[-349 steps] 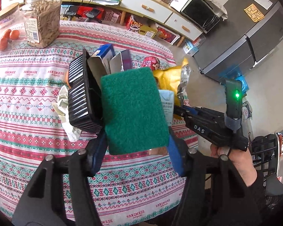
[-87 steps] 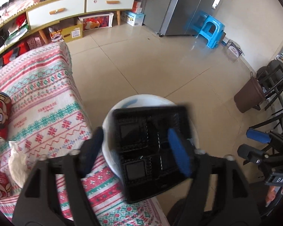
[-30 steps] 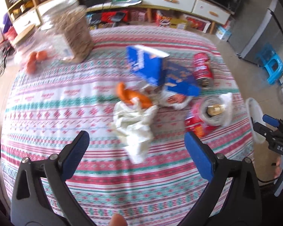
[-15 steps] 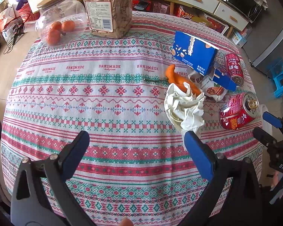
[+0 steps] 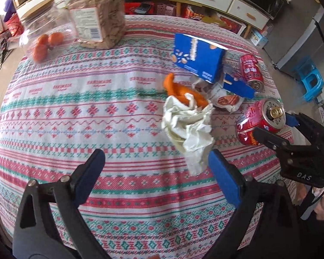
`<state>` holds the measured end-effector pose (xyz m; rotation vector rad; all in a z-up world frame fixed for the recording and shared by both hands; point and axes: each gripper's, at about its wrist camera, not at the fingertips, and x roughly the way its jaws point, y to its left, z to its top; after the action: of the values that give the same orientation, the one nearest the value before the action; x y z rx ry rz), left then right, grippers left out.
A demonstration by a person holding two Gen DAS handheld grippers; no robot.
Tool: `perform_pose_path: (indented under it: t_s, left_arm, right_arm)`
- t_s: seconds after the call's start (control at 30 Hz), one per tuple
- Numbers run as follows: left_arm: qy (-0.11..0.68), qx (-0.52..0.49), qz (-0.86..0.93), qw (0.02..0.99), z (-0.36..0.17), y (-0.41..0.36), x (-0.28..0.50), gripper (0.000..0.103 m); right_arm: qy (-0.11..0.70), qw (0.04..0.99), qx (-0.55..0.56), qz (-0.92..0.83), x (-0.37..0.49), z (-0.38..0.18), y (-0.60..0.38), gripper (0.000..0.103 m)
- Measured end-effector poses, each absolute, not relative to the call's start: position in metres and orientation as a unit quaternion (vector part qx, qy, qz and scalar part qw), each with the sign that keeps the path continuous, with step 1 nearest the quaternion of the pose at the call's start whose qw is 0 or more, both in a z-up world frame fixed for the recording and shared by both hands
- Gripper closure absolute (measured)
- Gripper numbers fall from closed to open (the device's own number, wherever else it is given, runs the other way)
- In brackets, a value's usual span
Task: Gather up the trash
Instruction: 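Grasp the white tissue with the left tool while the right tool grasps a red can, then carry the red can and white tissue over the white bucket with both tools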
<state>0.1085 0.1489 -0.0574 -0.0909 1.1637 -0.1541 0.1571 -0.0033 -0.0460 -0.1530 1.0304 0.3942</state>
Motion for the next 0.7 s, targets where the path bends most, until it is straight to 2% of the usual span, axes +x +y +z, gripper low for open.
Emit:
perform_pose_path:
  t_s: [0.07, 0.43, 0.53, 0.6, 0.7]
  left_arm:
    - [0.546, -0.043, -0.084, 0.832, -0.06, 0.141, 0.112, 0.009]
    - [0.544, -0.071, -0.084, 0.832, -0.077, 0.13, 0.136, 0.03]
    - [0.554, -0.078, -0.083, 0.824, -0.087, 0.126, 0.142, 0.038]
    - [0.562, -0.085, -0.089, 0.818, -0.092, 0.123, 0.144, 0.053]
    - [0.561, -0.088, -0.092, 0.818, -0.09, 0.118, 0.142, 0.059]
  right_arm:
    - [0.493, 0.845, -0.076, 0.194, 0.158, -0.047, 0.0, 0.044]
    - [0.496, 0.844, -0.061, 0.195, 0.146, -0.034, -0.025, 0.045]
    - [0.495, 0.846, -0.054, 0.189, 0.142, -0.028, -0.035, 0.045]
    - [0.495, 0.848, -0.049, 0.185, 0.14, -0.025, -0.042, 0.045]
    - [0.494, 0.85, -0.046, 0.179, 0.136, -0.021, -0.05, 0.045]
